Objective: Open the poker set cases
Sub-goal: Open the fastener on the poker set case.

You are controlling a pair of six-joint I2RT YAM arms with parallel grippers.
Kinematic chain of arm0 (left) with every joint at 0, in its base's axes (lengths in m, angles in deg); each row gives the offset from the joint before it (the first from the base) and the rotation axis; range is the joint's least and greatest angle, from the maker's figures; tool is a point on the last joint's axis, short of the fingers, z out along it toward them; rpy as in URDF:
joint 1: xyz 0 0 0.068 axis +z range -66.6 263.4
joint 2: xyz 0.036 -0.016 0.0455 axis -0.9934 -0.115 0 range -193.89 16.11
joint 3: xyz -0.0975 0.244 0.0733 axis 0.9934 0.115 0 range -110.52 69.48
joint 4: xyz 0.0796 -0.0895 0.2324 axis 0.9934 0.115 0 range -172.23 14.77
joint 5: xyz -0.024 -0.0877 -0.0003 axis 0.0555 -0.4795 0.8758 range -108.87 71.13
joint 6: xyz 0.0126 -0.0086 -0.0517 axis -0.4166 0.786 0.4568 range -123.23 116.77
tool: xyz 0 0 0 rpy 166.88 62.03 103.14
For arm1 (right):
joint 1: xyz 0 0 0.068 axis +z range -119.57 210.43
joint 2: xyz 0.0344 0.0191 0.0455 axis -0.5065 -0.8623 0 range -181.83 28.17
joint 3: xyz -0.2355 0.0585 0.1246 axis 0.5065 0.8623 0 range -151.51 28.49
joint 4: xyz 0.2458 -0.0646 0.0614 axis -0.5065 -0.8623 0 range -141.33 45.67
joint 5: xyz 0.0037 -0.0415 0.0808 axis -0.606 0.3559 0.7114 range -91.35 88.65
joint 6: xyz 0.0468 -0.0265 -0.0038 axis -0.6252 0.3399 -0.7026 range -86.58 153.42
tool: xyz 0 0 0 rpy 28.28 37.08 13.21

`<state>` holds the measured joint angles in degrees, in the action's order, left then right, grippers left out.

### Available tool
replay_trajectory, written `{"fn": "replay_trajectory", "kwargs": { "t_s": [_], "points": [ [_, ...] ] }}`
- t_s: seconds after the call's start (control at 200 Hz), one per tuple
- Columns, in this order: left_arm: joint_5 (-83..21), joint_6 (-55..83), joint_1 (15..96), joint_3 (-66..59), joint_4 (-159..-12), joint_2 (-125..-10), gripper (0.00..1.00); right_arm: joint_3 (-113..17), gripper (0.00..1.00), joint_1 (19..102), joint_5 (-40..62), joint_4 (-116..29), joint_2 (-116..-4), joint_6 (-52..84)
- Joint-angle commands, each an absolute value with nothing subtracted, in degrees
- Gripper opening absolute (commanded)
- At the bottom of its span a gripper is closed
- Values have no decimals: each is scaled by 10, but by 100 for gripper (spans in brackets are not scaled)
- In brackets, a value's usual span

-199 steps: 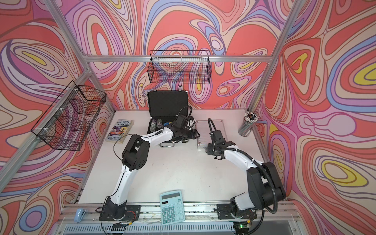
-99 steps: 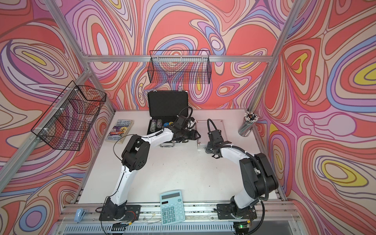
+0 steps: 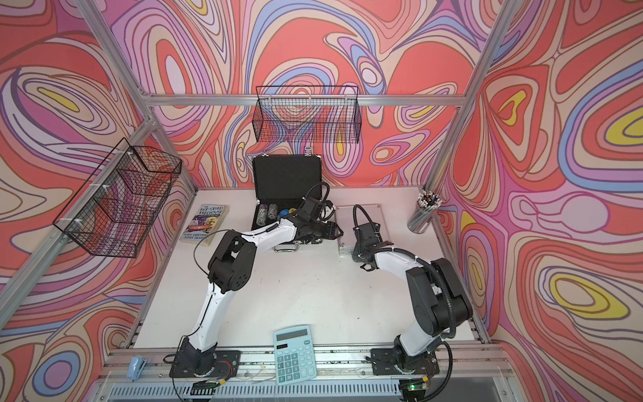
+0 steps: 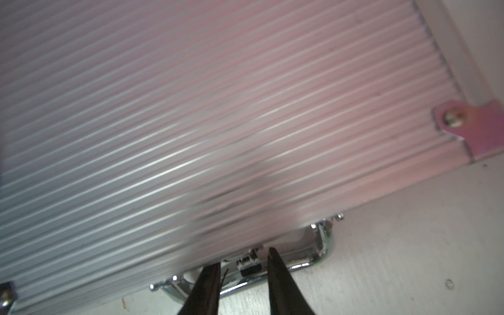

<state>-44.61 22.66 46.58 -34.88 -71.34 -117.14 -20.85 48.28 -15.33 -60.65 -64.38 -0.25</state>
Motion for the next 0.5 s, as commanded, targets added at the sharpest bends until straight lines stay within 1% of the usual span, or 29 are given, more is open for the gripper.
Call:
{"fn": "replay_trajectory", "kwargs": {
  "t_s": [0.0, 0.235, 0.496],
  "points": [
    [-448, 217, 463, -355, -699, -1156, 49, -190, 28, 482, -186, -589, -619, -35],
    [-451, 218, 463, -352, -702, -1159, 49, -151, 28, 482, -170, -563, -602, -65],
    [-449, 215, 464, -349, -701, -1156, 49, -137, 28, 482, -157, -557, -591, -82]
  ]
}}
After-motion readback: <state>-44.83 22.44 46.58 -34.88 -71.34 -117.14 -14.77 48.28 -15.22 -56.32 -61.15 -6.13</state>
